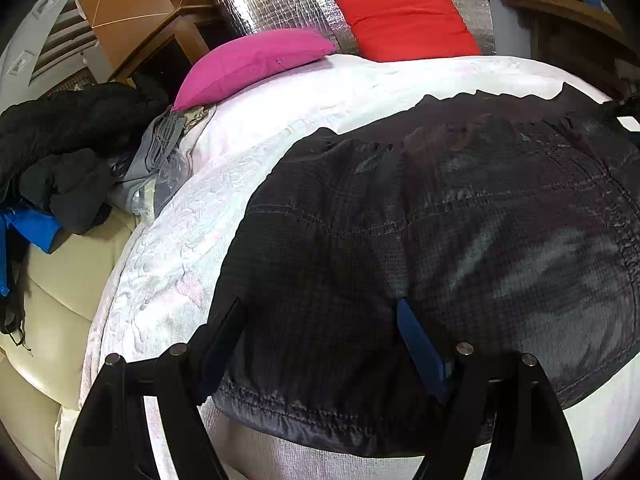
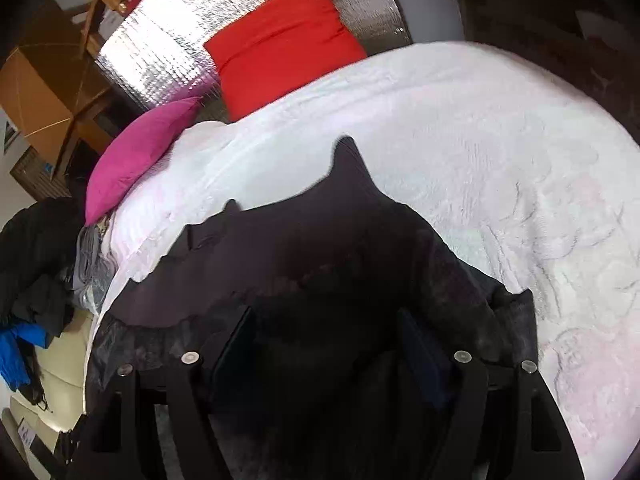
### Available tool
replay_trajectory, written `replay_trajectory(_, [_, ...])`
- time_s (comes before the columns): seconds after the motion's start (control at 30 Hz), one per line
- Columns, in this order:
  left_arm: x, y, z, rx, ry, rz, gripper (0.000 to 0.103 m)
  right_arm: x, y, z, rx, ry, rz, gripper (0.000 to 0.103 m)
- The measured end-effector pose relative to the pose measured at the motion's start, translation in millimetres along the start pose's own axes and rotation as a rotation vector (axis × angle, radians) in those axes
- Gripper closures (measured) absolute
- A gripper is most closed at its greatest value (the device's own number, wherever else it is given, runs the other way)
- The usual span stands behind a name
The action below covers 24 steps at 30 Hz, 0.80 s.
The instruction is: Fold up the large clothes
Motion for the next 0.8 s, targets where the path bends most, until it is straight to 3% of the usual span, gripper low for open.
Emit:
replay_trajectory(0.13, [-1, -9, 7, -0.029, 0.056, 0.024, 0.024, -30, 9, 11, -0.025, -0.043, -0.043, 0.026])
replay_trajectory(0.27, [3, -47, 35, -0.147, 0.120, 0.028, 0.024, -43, 24, 17, -0.041, -0.073, -0.026, 0.026])
replay_trajectory(0.4, [44, -79, 43, -0.241, 0.257, 0.159, 0.024, -34, 30, 14, -0.014, -0.095, 0.017, 0.026])
replay_trajectory(0.47, [70, -88, 46, -0.293, 0.289, 0.217, 0.024, -28, 31, 15, -0.009, -0.102, 0.028, 0.026])
replay_trajectory(0.7, [135, -85, 69, -0.509, 0.345, 0.355, 0.024, -9, 26, 2, 0.034, -0.087, 0.055, 0.026])
replay_trajectory(0.8, [140, -80, 69, -0.518, 0.352, 0.367, 0.022, -8, 26, 4, 0.028, -0.080, 0.055, 0.026])
Point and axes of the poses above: each gripper's, at about its wrist camera, not at the fingertips, and x roughly the way its jaws point, z to its left, y to its underside, the point moved 6 cm from there along x, roughly the way its jaws point, and after that the axes turned 2 degrees about -x, right-handed, at the moved point
